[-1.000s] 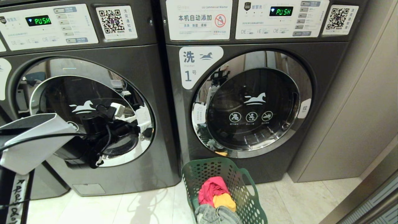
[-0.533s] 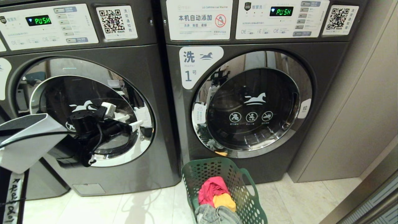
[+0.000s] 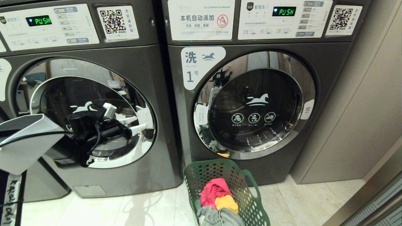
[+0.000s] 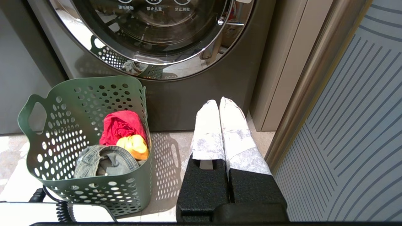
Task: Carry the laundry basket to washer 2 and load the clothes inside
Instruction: Open the lid of the washing machine
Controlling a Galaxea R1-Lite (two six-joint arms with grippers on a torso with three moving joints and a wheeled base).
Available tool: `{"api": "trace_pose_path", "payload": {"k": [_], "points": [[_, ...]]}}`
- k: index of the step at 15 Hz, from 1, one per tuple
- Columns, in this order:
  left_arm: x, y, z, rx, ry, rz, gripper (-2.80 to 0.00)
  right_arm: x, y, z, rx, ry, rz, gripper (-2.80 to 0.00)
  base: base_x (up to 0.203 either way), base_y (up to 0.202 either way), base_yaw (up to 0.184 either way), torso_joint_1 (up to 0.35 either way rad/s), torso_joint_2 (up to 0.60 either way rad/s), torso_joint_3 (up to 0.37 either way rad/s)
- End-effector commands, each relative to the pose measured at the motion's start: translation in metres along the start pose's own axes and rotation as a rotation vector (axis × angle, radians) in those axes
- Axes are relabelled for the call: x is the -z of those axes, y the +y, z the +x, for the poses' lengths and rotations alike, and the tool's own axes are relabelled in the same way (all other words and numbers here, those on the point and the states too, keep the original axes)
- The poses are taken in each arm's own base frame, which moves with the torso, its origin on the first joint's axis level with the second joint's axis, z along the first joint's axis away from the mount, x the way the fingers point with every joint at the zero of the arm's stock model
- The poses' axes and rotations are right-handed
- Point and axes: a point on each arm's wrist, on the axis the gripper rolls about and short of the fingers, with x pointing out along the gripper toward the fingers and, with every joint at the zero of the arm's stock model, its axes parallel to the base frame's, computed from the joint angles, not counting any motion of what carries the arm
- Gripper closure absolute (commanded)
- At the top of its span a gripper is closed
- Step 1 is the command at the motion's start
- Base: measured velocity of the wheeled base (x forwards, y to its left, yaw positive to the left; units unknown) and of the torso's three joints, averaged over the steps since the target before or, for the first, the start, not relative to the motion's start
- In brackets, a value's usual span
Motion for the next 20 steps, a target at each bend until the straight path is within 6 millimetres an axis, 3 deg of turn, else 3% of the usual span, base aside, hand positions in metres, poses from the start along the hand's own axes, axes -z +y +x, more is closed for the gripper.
{"api": "trace_pose_path", "payload": {"k": [1, 10, 20], "points": [[-0.002, 0.003, 0.002, 0.003, -0.01, 0.012, -2.8, 0.0, 0.0, 0.0, -0.001, 0.0, 0.0, 0.0, 0.0, 0.0, 0.0, 0.0, 0.0, 0.0], [0.012, 0.014, 0.012, -0.019, -0.009, 0.021, -2.8, 0.0, 0.0, 0.0, -0.001, 0.0, 0.0, 0.0, 0.0, 0.0, 0.0, 0.0, 0.0, 0.0], [0.018, 0.013, 0.028, 0.006, -0.003, 0.01, -2.8, 0.0, 0.0, 0.0, -0.001, 0.0, 0.0, 0.0, 0.0, 0.0, 0.0, 0.0, 0.0, 0.0]]}}
